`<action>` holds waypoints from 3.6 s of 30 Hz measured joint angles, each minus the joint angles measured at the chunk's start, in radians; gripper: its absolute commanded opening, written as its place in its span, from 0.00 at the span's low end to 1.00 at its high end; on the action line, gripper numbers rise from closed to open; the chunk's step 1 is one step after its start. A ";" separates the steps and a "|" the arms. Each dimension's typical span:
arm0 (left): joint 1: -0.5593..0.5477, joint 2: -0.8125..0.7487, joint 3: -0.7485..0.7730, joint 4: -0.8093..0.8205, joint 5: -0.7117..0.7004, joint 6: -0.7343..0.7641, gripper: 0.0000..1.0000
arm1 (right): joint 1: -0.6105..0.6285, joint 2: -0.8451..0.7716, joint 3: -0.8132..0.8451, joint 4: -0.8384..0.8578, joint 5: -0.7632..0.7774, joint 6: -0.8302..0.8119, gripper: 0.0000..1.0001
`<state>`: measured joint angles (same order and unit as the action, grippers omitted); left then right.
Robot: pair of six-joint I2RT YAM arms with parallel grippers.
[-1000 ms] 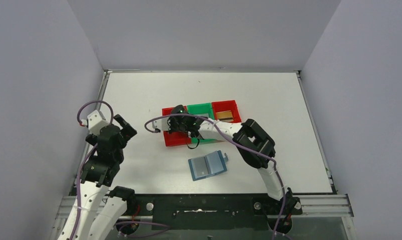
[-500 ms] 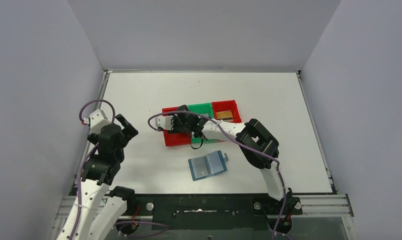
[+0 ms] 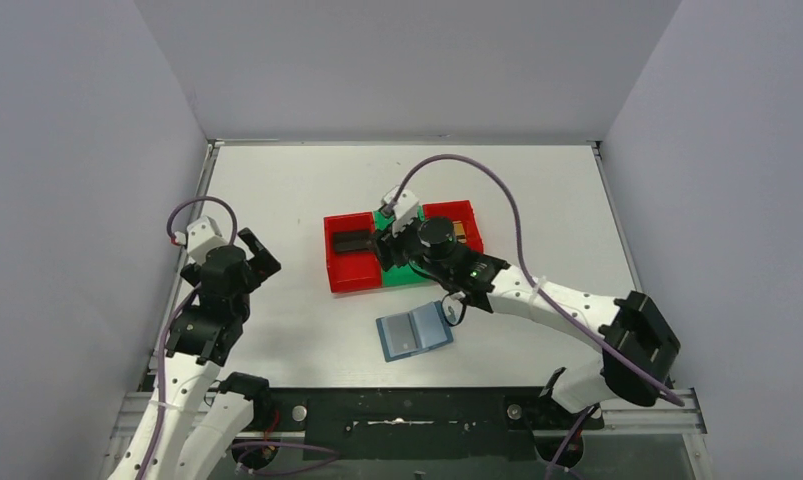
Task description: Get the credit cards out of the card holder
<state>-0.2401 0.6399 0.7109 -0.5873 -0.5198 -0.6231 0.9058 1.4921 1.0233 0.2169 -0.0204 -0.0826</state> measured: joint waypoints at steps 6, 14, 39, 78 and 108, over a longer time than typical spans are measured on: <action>0.000 0.016 0.000 0.001 0.030 0.008 0.93 | 0.014 -0.145 -0.154 -0.132 0.072 0.419 0.56; 0.000 0.050 0.000 0.007 0.072 0.029 0.93 | 0.134 -0.217 -0.317 -0.373 0.243 0.725 0.57; 0.000 0.085 -0.006 0.008 0.088 0.034 0.93 | 0.307 0.005 -0.219 -0.453 0.386 0.883 0.56; -0.539 0.231 -0.094 0.156 0.462 -0.160 0.76 | 0.167 0.003 -0.481 -0.016 0.127 1.064 0.19; -0.722 0.636 -0.254 0.676 0.389 -0.423 0.53 | 0.107 -0.031 -0.742 0.403 0.063 1.310 0.28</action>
<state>-0.9619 1.2758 0.4564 0.0891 -0.1303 -1.0466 1.0130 1.4609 0.2817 0.6201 0.0422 1.2274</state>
